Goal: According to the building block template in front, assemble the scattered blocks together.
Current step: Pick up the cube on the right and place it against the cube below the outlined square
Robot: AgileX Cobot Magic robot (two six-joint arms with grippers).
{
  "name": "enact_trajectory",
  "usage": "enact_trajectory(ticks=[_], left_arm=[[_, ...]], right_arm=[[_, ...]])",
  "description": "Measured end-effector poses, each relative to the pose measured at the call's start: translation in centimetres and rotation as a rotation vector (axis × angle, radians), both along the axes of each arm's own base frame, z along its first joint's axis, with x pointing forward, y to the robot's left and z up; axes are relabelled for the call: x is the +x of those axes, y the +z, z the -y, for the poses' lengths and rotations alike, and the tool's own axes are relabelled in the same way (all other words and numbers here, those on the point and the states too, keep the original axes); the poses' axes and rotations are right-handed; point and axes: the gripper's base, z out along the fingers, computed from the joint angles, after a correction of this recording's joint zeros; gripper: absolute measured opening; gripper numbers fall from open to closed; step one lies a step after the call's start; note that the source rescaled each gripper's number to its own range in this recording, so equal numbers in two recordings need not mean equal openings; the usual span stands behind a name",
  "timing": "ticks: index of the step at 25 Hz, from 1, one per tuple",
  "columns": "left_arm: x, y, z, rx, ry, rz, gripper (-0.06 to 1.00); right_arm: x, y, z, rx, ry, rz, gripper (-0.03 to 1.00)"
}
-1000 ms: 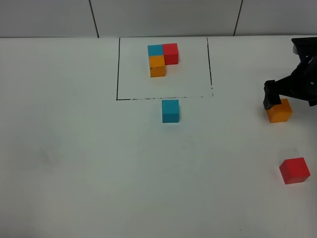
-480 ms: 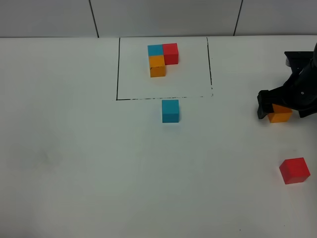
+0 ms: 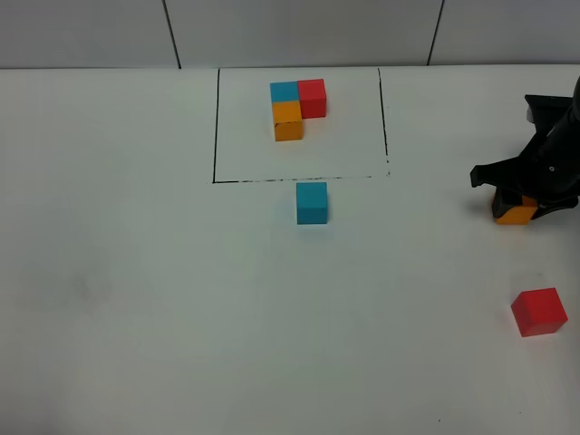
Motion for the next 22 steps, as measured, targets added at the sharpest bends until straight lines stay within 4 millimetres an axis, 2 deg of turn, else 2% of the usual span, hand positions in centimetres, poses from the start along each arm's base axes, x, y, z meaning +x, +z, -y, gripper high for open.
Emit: enact_trajectory(ticks=[4,9,15,19,22], left_arm=[[0.0,0.0,0.0,0.0,0.0,0.0,0.76],[0.0,0.0,0.0,0.0,0.0,0.0,0.76],[0.0,0.0,0.0,0.0,0.0,0.0,0.76],[0.0,0.0,0.0,0.0,0.0,0.0,0.76],[0.0,0.0,0.0,0.001,-0.001,0.0,0.76]], right_arm=[[0.0,2.0,-1.7,-0.006,-0.013,0.001,0.02],[-1.6,5.7,-7.9,-0.067,0.02,0.043,0.02],[-5.8,5.8,-16.5,-0.133,0.073,-0.024,0.02],[-8.0,5.2,-20.6,-0.118,0.082,-0.026,0.02],[-8.9,4.8,-22.7,-0.085,0.073,0.007,0.02]])
